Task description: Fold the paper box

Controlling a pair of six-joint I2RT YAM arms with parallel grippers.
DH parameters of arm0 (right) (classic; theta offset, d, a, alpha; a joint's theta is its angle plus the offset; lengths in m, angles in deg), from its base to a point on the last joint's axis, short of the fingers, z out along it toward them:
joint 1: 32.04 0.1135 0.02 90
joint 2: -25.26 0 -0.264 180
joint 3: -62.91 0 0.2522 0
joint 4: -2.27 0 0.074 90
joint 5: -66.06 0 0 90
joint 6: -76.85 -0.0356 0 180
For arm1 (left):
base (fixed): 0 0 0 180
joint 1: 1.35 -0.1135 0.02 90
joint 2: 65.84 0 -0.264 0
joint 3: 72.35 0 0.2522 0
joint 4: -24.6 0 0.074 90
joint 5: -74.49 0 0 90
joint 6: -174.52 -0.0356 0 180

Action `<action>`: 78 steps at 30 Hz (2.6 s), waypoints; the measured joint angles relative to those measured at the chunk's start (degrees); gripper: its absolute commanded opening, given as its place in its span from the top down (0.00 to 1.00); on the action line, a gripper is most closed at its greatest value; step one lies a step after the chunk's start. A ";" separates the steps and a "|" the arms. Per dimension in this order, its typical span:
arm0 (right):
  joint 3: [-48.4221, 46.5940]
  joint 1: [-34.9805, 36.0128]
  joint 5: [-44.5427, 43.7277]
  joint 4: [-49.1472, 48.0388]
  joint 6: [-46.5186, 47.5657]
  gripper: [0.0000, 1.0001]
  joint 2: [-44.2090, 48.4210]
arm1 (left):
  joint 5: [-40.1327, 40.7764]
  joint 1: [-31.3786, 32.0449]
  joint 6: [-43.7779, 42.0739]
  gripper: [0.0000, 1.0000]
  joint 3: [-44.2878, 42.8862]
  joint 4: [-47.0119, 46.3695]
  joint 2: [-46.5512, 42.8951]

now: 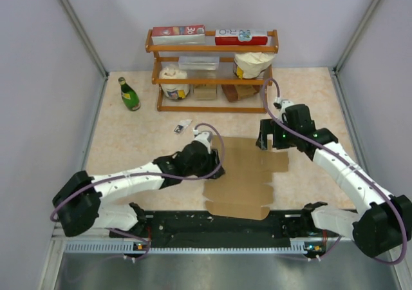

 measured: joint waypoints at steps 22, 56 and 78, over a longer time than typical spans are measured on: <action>-0.66 -1.51 -0.57 -1.44 1.01 0.06 -4.20 | -2.71 14.32 4.70 1.00 -5.62 -4.85 18.49; -5.79 -2.21 9.68 -5.18 10.60 0.04 -19.50 | -0.94 8.31 1.31 1.00 1.97 2.80 11.80; -13.60 -4.48 21.92 -6.08 23.30 0.08 -38.53 | -0.28 7.10 0.20 1.00 2.67 4.13 10.36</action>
